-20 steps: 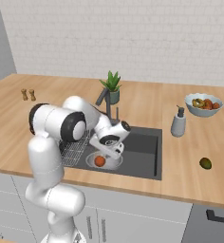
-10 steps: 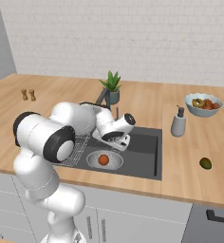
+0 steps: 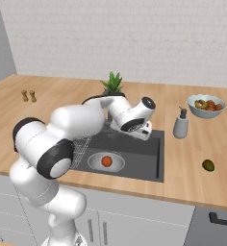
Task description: Put the colander in the sink, put the mango, orange in the colander, and turn on the sink faucet and pour water over the colander.
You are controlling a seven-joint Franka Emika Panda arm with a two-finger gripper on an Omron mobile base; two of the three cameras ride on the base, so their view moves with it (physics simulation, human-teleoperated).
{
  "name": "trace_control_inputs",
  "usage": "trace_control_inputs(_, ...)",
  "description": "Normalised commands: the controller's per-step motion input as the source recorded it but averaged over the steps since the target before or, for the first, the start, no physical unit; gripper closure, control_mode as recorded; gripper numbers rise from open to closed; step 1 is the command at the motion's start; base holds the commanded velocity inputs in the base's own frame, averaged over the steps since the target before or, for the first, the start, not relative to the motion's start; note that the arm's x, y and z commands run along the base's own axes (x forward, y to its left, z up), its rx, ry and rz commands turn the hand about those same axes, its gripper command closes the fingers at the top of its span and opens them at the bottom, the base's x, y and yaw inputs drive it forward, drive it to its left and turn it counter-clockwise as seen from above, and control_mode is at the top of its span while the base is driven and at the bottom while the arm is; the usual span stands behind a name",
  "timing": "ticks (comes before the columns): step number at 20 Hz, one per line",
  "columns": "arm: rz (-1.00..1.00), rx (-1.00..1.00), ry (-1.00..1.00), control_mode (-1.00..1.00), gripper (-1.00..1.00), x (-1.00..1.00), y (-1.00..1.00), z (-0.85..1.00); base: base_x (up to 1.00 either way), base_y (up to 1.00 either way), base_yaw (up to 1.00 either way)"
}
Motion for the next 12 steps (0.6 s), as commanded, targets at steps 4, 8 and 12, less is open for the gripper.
trace_control_inputs(4, 0.0, -0.09, 0.0, -1.0, -1.0, -0.34, -1.0, 0.44, 0.0, 0.0, 0.0)
trace_control_inputs(8, -0.01, -0.1, 0.0, -1.0, -1.0, -0.61, -0.94, 0.05, 0.0, 0.0, 0.0)
trace_control_inputs(12, -0.04, -0.13, 0.0, -1.0, -1.0, -0.62, -0.88, 0.0, 0.0, 0.0, 0.0)
